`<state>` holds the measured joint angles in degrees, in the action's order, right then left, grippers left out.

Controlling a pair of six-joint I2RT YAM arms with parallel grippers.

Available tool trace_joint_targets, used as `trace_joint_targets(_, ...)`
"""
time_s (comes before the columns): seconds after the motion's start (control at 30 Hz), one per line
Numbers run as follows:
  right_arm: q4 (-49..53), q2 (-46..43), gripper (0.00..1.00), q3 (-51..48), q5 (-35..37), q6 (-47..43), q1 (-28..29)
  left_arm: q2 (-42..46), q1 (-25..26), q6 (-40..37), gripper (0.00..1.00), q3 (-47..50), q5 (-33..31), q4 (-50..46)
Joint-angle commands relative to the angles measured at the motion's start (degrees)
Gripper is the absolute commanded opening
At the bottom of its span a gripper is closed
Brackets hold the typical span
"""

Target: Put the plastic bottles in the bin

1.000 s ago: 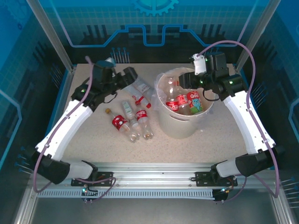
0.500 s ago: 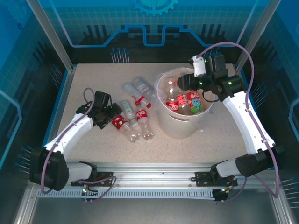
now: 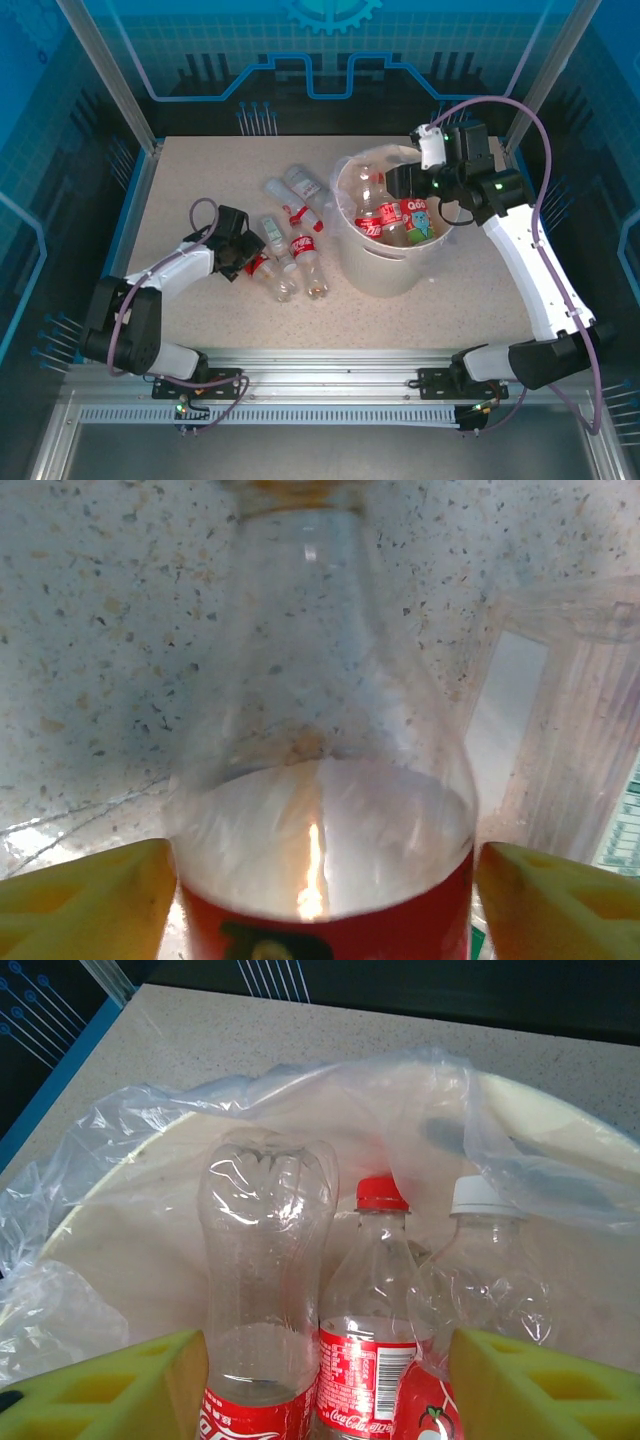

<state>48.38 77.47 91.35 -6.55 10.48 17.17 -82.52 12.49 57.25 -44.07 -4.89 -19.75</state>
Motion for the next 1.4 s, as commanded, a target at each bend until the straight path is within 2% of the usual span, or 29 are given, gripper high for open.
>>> trace_joint_targets(0.0, -0.3, -1.2, 0.66, -0.3, 0.0, -0.1, -0.6, -0.9, -0.2, 1.0, 0.72, 0.6, -0.6, 2.0)
trace_joint_targets(0.47, -0.7, -1.4, 0.66, -1.1, -0.3, 0.3, -0.8, 0.8, -0.2, 0.5, 0.51, 0.4, -2.7, 0.0)
trace_joint_targets(0.73, -0.6, -1.2, 0.66, -0.7, -0.7, 0.2, -0.8, 4.4, -0.2, -0.5, 0.48, -1.0, -3.9, -2.4)
trace_joint_targets(0.93, -0.3, -0.8, 0.66, 1.2, -2.3, 0.6, -0.6, 7.9, -0.3, -3.7, 0.46, -7.0, -4.8, -7.4)
trace_joint_targets(1.1, 0.5, -0.3, 0.66, 4.7, -3.5, 0.8, 1.5, 10.7, -0.5, -10.2, 0.46, -14.3, -7.1, -12.4)
trace_joint_targets(1.37, 0.1, 2.9, 0.69, 11.0, -9.2, 0.9, 6.6, 11.3, 0.2, -16.5, 0.44, -29.7, 2.0, -9.3)
